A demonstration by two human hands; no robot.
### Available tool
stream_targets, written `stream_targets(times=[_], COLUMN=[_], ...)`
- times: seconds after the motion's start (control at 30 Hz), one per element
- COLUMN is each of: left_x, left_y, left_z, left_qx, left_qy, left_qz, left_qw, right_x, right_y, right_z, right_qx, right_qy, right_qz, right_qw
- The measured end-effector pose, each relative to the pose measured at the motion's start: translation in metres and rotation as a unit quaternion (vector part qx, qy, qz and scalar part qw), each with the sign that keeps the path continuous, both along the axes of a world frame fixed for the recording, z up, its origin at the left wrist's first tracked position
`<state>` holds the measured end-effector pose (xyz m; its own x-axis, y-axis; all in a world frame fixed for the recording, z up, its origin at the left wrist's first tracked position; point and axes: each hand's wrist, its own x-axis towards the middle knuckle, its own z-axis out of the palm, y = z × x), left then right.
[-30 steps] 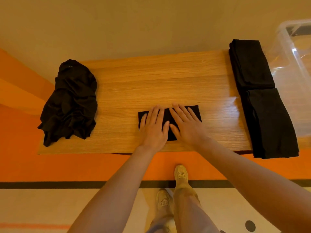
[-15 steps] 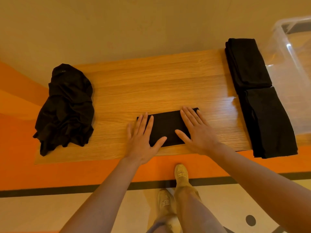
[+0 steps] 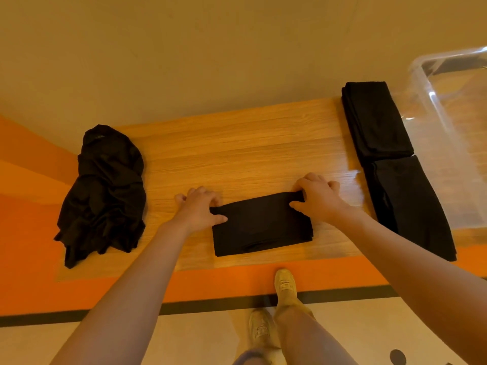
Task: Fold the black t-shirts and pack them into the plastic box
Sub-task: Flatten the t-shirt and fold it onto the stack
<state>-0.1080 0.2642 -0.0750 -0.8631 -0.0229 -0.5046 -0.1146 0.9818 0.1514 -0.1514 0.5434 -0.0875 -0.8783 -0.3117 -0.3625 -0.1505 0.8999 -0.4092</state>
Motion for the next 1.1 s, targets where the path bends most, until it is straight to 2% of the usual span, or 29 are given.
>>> stream_targets(times=[0.17, 0.27, 0.4, 0.53, 0.6, 0.67, 0.73, 0.97, 1.1], left_x=[0.004, 0.014, 0.017, 0.003, -0.008, -0.02, -0.032, -0.063, -0.086], left_y=[0.004, 0.004, 0.012, 0.036, 0.045, 0.053, 0.061, 0.088, 0.111], left_z=[-0.003, -0.009, -0.014, -0.009, -0.007, -0.003, 0.0, -0.005, 0.007], left_qx=[0.037, 0.101, 0.246, 0.272, 0.318, 0.404, 0.454, 0.438, 0.43], left_qy=[0.001, 0.021, 0.037, 0.104, 0.139, 0.151, 0.149, 0.193, 0.188], left_qz=[0.027, 0.109, 0.269, 0.315, 0.356, 0.386, 0.371, 0.223, 0.116], left_qw=[0.999, 0.989, 0.93, 0.903, 0.868, 0.816, 0.797, 0.849, 0.875], right_x=[0.001, 0.005, 0.007, -0.002, -0.007, -0.009, -0.009, 0.015, 0.04], right_y=[0.001, 0.004, 0.006, 0.006, 0.008, 0.013, 0.02, 0.04, 0.041], right_z=[-0.001, 0.001, 0.003, 0.009, 0.014, 0.016, 0.016, 0.015, 0.027], right_qx=[-0.073, -0.141, -0.207, -0.268, -0.298, -0.323, -0.338, -0.336, -0.325], right_qy=[-0.013, -0.024, -0.028, -0.022, -0.019, -0.019, -0.01, 0.081, 0.159], right_qz=[-0.006, -0.042, -0.096, -0.168, -0.226, -0.287, -0.337, -0.437, -0.495], right_qw=[0.997, 0.989, 0.973, 0.948, 0.927, 0.902, 0.878, 0.83, 0.79])
